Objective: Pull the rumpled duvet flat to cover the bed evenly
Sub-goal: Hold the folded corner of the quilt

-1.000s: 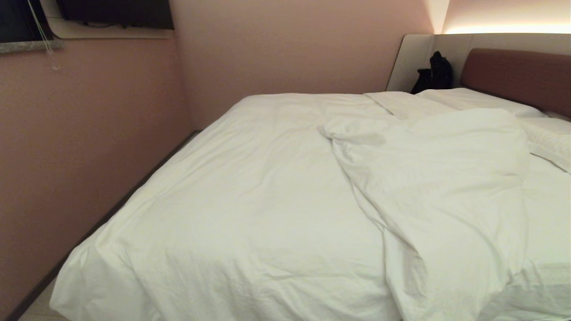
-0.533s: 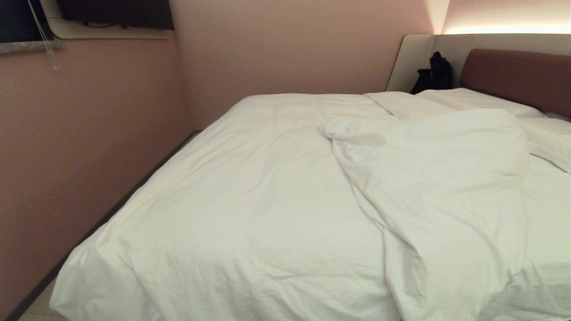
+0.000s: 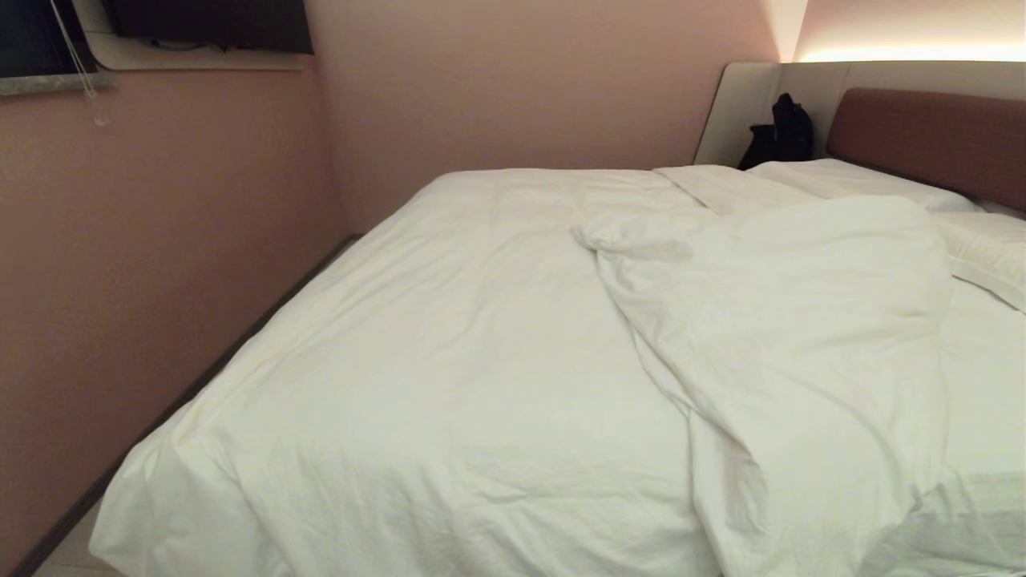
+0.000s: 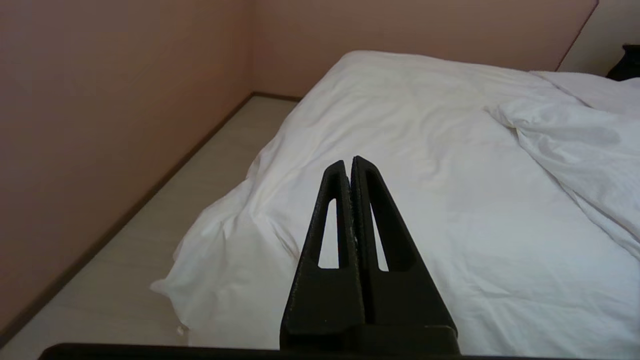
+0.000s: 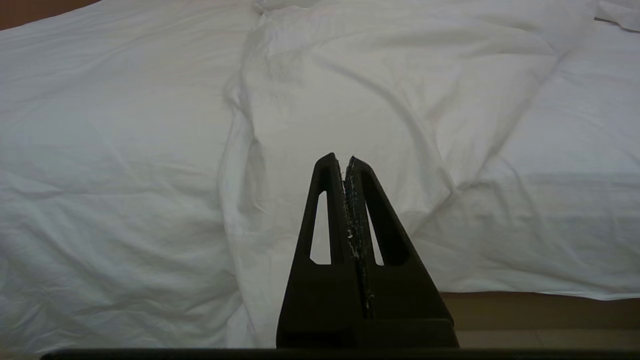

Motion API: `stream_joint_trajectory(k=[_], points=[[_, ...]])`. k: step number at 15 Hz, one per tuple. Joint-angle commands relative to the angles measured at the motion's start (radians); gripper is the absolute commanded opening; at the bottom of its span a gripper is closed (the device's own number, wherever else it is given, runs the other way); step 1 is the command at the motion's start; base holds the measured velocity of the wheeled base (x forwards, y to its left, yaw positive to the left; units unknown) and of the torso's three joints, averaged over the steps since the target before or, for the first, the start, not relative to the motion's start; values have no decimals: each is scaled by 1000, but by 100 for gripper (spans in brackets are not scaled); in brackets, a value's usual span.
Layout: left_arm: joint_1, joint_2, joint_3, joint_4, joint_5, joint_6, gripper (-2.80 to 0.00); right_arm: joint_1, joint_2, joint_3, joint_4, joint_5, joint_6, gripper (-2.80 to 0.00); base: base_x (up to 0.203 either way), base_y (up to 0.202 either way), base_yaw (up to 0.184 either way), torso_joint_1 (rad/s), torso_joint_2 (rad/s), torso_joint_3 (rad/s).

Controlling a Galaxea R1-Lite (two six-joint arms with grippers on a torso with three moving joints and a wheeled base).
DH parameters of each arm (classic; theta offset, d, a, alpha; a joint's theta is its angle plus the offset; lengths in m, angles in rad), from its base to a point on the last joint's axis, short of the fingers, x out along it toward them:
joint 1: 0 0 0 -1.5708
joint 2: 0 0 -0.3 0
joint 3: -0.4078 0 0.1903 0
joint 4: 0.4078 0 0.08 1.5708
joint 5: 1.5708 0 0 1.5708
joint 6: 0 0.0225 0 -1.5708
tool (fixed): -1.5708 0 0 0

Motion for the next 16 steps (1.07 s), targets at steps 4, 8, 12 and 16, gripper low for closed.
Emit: stream_joint_trajectory(k=[4, 8, 12, 16], points=[[-3, -158, 71, -34, -83, 38, -280, 0, 1, 0, 0, 0, 0, -280, 0, 0, 0, 0, 0, 0], [-2, -228, 166, -115, -101, 51, -280, 0, 1, 0, 0, 0, 0, -280, 0, 0, 0, 0, 0, 0], [-2, -229, 243, -187, -103, 50, -280, 0, 1, 0, 0, -1, 0, -280, 0, 0, 0, 0, 0, 0], [-2, -229, 410, -350, -97, 77, -280, 0, 1, 0, 0, 0, 0, -280, 0, 0, 0, 0, 0, 0]])
